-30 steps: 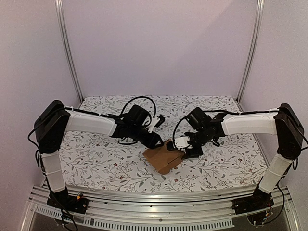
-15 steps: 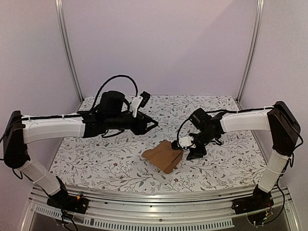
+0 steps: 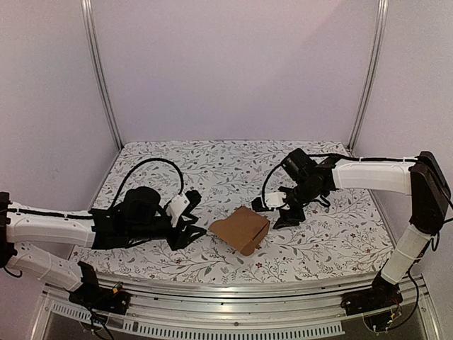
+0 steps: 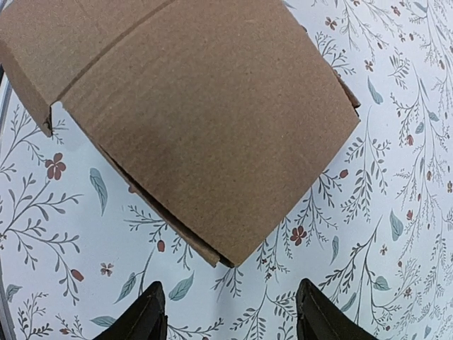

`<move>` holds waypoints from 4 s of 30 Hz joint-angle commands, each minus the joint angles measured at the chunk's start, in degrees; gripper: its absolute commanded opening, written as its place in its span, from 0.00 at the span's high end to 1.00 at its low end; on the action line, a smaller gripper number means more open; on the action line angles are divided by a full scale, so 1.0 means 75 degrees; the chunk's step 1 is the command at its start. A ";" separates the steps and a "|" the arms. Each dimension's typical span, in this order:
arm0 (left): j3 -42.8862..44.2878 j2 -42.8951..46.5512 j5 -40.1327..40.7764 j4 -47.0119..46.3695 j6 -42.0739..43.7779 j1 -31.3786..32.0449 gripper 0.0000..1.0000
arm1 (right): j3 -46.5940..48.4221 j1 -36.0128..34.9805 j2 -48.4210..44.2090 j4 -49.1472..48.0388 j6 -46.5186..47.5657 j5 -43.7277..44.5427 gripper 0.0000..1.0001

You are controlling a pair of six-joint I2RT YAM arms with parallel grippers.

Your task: Fold the paper box

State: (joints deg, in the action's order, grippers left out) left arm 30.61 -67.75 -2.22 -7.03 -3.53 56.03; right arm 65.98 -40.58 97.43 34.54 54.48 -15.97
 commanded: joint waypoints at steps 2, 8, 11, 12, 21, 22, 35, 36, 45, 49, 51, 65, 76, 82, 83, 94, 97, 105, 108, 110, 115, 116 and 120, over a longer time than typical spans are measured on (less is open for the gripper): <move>-0.0196 -0.0259 0.0840 -0.0436 0.0600 0.0272 0.52 | 0.0293 -0.0363 0.0113 0.0305 0.0184 0.0002 0.38; -0.0397 -0.1312 0.1435 -0.1797 0.1058 0.0478 0.55 | 0.0414 -0.0506 0.0307 0.0224 -0.0075 -0.0075 0.38; -0.0183 -0.2054 0.1612 -0.2082 0.1224 0.0578 0.57 | 0.0414 -0.0534 0.0385 0.0202 -0.0141 -0.0035 0.38; -0.0118 -0.2234 0.1723 -0.2180 0.1280 0.0631 0.58 | 0.0423 -0.0537 0.0408 0.0206 -0.0158 -0.0028 0.38; -0.0177 -0.3256 0.2804 -0.3866 0.1558 0.0955 0.72 | 0.0448 -0.0614 0.0650 0.0187 -0.0238 -0.0058 0.38; -0.0198 -0.3327 0.2874 -0.4049 0.1590 0.0976 0.74 | 0.0455 -0.0613 0.0699 0.0186 -0.0244 -0.0068 0.38; -0.0393 -0.3017 0.3144 -0.3095 0.1025 0.1094 0.81 | 0.0473 -0.0619 0.0873 0.0247 -0.0256 -0.0066 0.39; -0.0512 -0.2871 0.3088 -0.2967 0.0859 0.1104 0.81 | 0.0466 -0.0623 0.0873 0.0227 -0.0256 -0.0050 0.40; -0.0738 -0.2589 0.3808 -0.3463 0.0855 0.1166 0.62 | 0.0439 -0.0622 0.0963 0.0205 -0.0254 -0.0041 0.41; -0.0248 -0.3224 0.4056 -0.3750 0.1222 0.1178 0.61 | 0.0460 -0.0618 0.0990 0.0212 -0.0279 -0.0054 0.41; -0.0080 -0.3488 0.4364 -0.3824 0.1288 0.1189 0.61 | 0.0478 -0.0616 0.0984 0.0242 -0.0307 -0.0074 0.41; -0.0428 -0.3318 0.5022 -0.4176 0.1515 0.1178 0.54 | 0.0561 -0.0622 0.0995 0.0328 -0.0361 -0.0138 0.42; -0.0306 -0.3571 0.4141 -0.4843 0.2005 0.1189 0.74 | 0.0625 -0.0628 0.1115 0.0386 -0.0440 -0.0216 0.42; -0.0095 -0.3565 0.3953 -0.4475 0.1637 0.1189 0.90 | 0.0625 -0.0625 0.1144 0.0389 -0.0535 -0.0183 0.42; -0.0056 -0.3565 0.3936 -0.4351 0.1516 0.1189 0.92 | 0.0641 -0.0617 0.1143 0.0397 -0.0543 -0.0180 0.42; -0.0032 -0.3356 0.3557 -0.3282 -0.0341 0.1241 0.95 | 0.0696 -0.0628 0.1122 0.0386 -0.0780 -0.0192 0.42; -0.0125 -0.3384 0.3509 -0.3309 -0.0616 0.1266 0.95 | 0.0691 -0.0630 0.1056 0.0418 -0.0804 -0.0231 0.42; -0.0042 -0.3597 0.3151 -0.3383 -0.1216 0.1323 0.96 | 0.0684 -0.0625 0.1003 0.0477 -0.0909 -0.0273 0.42; -0.0017 -0.3680 0.3146 -0.3345 -0.1460 0.1340 0.96 | 0.0696 -0.0630 0.1004 0.0477 -0.0933 -0.0274 0.42; -0.0026 -0.3696 0.3127 -0.3313 -0.1625 0.1342 0.95 | 0.0706 -0.0635 0.1002 0.0486 -0.0958 -0.0301 0.42; 0.0302 -0.3288 0.3069 -0.2352 -0.2092 0.1403 0.95 | 0.0748 -0.0645 0.1025 0.0510 -0.1015 -0.0338 0.42; 0.0411 -0.3214 0.3062 -0.2139 -0.2133 0.1417 0.95 | 0.0752 -0.0645 0.1041 0.0504 -0.1012 -0.0345 0.42; 0.0533 -0.3298 0.2998 -0.1974 -0.2242 0.1435 0.95 | 0.0803 -0.0645 0.1127 0.0536 -0.1029 -0.0406 0.42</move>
State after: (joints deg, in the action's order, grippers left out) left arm 32.75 -92.82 23.29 -25.61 -18.06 65.23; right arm 71.61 -44.84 103.68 35.79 47.53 -16.86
